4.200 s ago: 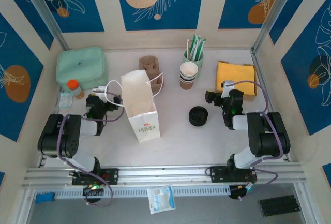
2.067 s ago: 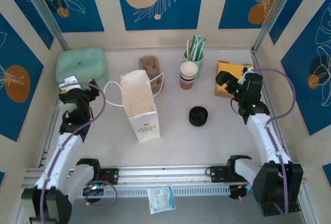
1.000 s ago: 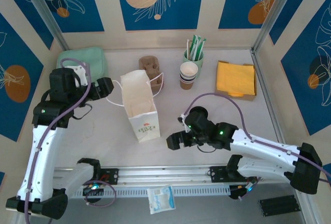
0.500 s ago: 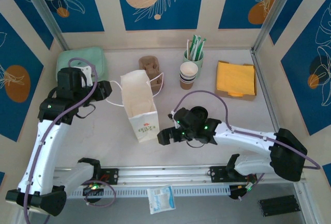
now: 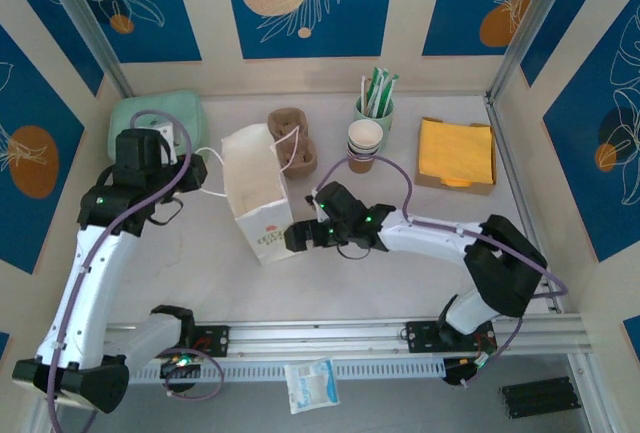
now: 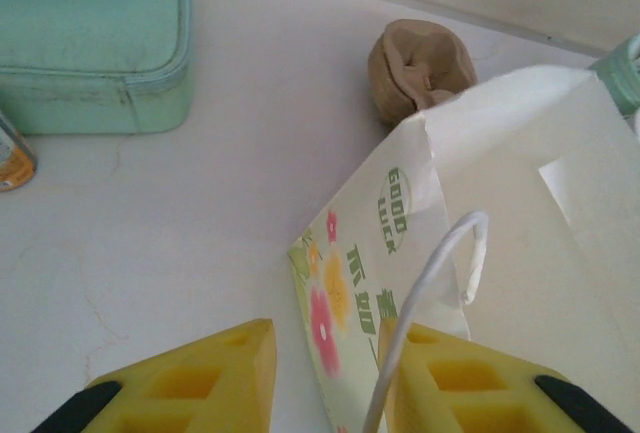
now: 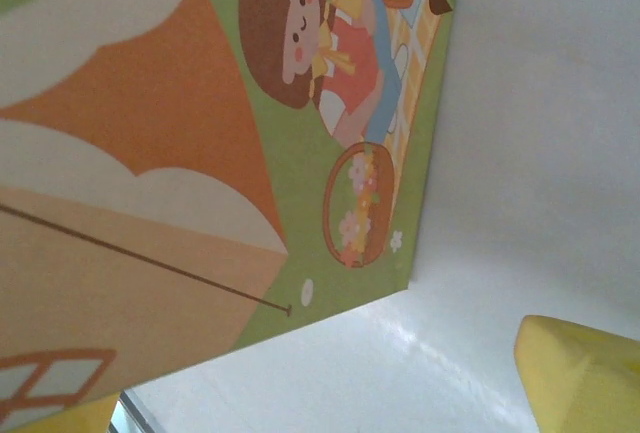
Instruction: Pack the takeout coffee
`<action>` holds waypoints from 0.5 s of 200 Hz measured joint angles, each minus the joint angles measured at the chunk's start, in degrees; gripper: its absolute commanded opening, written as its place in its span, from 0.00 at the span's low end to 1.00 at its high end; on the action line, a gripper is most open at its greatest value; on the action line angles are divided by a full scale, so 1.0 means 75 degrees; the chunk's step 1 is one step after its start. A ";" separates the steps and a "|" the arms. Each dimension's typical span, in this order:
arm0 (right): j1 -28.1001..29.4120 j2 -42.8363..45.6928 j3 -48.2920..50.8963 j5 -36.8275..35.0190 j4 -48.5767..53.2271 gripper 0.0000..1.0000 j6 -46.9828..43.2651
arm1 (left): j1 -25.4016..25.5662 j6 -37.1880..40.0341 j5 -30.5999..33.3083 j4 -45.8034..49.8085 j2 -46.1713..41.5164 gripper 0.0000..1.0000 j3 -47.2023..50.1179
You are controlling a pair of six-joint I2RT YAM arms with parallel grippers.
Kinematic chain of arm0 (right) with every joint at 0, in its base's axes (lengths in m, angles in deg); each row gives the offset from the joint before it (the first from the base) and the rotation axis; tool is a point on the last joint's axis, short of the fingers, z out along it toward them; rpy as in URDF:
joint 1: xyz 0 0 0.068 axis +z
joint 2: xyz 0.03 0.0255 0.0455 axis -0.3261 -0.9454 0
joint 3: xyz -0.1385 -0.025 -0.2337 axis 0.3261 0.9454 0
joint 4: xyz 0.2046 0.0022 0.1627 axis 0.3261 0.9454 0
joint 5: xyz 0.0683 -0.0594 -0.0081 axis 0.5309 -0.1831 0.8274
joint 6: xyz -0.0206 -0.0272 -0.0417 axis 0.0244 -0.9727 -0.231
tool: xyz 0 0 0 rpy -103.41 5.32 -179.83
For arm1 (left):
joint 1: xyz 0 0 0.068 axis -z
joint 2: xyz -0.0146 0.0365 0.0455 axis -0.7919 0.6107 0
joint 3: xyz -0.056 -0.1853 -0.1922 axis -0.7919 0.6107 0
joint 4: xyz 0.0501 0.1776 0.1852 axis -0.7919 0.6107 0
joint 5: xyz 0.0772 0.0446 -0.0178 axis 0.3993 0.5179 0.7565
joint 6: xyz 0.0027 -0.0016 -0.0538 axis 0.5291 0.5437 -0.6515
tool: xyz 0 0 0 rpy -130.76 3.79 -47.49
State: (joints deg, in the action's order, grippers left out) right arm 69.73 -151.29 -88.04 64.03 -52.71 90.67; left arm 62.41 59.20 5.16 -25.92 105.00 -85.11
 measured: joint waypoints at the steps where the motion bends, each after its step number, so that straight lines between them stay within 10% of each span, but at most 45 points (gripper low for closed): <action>1: -0.0012 -0.0041 -0.0032 0.0012 0.0000 0.98 -0.0003 | 0.0000 0.0003 0.0009 0.0000 0.0009 0.34 0.0000; 100: -0.0192 -0.2247 -0.2372 0.0344 -0.0169 0.96 0.0009 | -0.0079 0.0542 0.1037 -0.0420 0.0965 0.55 -0.0501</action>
State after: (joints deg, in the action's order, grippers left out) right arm 68.28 -168.14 -105.83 66.60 -53.98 90.73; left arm 61.82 63.27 12.94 -29.07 112.24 -88.87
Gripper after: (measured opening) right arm 0.962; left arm 0.510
